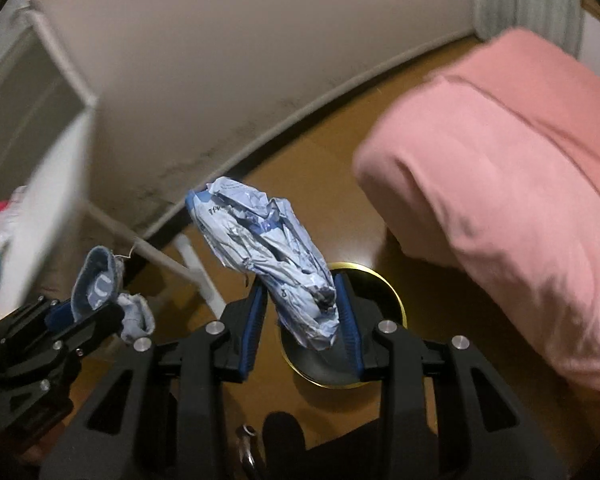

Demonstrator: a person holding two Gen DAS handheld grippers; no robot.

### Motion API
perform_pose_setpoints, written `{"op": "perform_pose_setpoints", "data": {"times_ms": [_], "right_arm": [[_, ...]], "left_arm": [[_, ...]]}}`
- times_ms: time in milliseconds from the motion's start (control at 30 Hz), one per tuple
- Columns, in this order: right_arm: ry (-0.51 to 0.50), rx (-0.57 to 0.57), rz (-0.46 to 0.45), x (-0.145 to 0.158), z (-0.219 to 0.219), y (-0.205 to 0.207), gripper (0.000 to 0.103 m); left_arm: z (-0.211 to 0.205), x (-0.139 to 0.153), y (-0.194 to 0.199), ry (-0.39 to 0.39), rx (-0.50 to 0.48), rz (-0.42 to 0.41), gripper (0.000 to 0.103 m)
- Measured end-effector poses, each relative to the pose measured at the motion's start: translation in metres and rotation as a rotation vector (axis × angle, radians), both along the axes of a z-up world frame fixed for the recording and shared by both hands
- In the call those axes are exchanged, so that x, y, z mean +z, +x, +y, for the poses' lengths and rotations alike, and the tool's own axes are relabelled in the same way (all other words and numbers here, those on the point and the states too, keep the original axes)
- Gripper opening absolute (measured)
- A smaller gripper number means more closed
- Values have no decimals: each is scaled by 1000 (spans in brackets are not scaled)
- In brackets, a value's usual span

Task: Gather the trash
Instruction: 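Carry both items to the black bin and open both tools over it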

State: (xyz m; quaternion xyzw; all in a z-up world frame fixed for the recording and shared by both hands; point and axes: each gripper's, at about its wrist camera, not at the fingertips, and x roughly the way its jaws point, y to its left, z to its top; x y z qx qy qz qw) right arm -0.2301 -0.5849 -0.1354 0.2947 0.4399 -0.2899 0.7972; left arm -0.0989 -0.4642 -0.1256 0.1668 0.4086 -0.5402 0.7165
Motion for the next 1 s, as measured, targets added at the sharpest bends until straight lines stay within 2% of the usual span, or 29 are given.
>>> {"op": "perform_pose_setpoints", "data": {"times_ms": [233, 333, 533, 700, 867, 933, 967, 1000], "right_arm": [[131, -94, 108, -82, -35, -19, 35], [164, -114, 134, -108, -45, -28, 35], [217, -125, 159, -148, -66, -31, 35], [244, -129, 167, -161, -73, -30, 35], [254, -126, 167, -161, -72, -27, 36], [248, -129, 158, -158, -74, -26, 37], [250, -133, 149, -157, -75, -26, 41], [252, -134, 143, -157, -76, -25, 46]], "left_arm": [[-69, -83, 1, 110, -53, 10, 30], [-92, -114, 2, 161, -64, 51, 30], [-93, -163, -6, 225, -62, 76, 30], [-99, -176, -3, 246, -63, 82, 30], [-106, -179, 0, 253, -75, 82, 32], [-108, -180, 1, 254, -78, 83, 39], [-108, -181, 1, 256, -79, 81, 50], [-108, -180, 1, 254, -78, 75, 55]]}}
